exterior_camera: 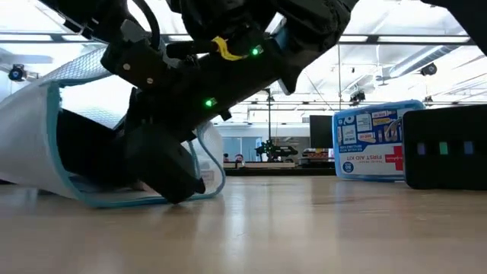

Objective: Unpack backpack
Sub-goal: Remove the black calculator from the transparent zip bag

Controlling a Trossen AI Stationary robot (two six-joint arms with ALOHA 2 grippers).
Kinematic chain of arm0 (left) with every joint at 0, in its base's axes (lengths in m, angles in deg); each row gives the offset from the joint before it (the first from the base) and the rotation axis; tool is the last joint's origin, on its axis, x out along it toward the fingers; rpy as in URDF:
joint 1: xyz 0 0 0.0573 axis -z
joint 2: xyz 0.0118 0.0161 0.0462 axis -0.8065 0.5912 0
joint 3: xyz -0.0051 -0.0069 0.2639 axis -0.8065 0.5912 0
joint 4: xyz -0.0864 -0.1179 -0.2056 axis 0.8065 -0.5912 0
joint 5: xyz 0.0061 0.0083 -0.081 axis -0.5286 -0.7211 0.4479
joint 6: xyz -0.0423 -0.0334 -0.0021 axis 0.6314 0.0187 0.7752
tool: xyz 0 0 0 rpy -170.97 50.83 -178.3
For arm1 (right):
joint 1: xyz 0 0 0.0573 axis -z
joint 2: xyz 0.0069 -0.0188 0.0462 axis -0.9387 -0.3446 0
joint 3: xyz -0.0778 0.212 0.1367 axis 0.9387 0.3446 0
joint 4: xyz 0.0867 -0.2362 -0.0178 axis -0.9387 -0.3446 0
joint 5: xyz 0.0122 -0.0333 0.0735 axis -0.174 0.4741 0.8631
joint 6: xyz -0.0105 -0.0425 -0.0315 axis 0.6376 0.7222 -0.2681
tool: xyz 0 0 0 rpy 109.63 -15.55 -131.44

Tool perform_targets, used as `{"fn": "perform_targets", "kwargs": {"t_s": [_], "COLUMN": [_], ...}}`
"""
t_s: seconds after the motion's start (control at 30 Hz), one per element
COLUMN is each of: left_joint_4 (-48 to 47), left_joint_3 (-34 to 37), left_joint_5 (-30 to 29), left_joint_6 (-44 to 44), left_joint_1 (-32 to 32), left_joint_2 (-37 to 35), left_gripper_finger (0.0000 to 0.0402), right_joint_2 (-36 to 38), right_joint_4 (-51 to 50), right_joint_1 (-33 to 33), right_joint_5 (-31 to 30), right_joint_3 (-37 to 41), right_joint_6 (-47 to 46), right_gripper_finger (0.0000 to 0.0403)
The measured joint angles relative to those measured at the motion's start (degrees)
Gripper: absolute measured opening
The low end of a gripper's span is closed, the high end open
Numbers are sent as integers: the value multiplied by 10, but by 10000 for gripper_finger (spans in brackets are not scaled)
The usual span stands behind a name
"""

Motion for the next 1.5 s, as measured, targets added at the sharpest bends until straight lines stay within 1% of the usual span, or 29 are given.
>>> {"fn": "perform_targets", "kwargs": {"t_s": [0.13,0.2,0.27,0.33,0.5,0.53,0.63,0.7,0.77,0.87,0.97,1.03,1.13,1.27,1.33,1.5], "left_joint_4": [-11,-36,-34,-41,-39,-38,-39,-41,-43,-44,-64,-69,-94,-123,-122,-117], "left_joint_3": [0,6,7,14,55,64,90,102,110,111,101,87,65,48,47,47], "left_joint_5": [6,24,41,45,58,59,62,62,67,80,82,72,54,27,15,9], "left_joint_6": [4,4,13,26,74,87,122,143,160,174,180,180,171,172,172,172], "left_joint_1": [0,-1,-2,-1,-2,-2,-2,-2,-2,-2,-2,-2,-2,-3,-4,-4], "left_joint_2": [-1,1,2,0,-1,-3,-8,-9,-12,-21,-36,-50,-68,-92,-100,-96], "left_gripper_finger": [0,0,0,0,0,0,0,0,0,0,0,0,0,0,0,0], "right_joint_2": [22,38,51,66,98,106,129,146,163,181,190,190,191,193,193,193], "right_joint_4": [-58,-85,-117,-149,-216,-242,-310,-365,-421,-538,-641,-688,-723,-711,-697,-645], "right_joint_1": [-21,-37,-51,-65,-103,-110,-126,-132,-137,-147,-157,-167,-182,-194,-195,-189], "right_joint_5": [-12,-11,-12,-13,-22,-24,-24,-36,-63,-97,-90,-86,-75,-58,-54,-26], "right_joint_3": [2,2,2,3,3,3,3,3,3,5,9,11,21,31,38,56], "right_joint_6": [-7,-12,-15,-14,-20,-28,-71,-113,-161,-238,-311,-345,-376,-391,-384,-360], "right_gripper_finger": [9,7,7,7,5,5,5,5,5,5,5,5,5,13,31,95]}}
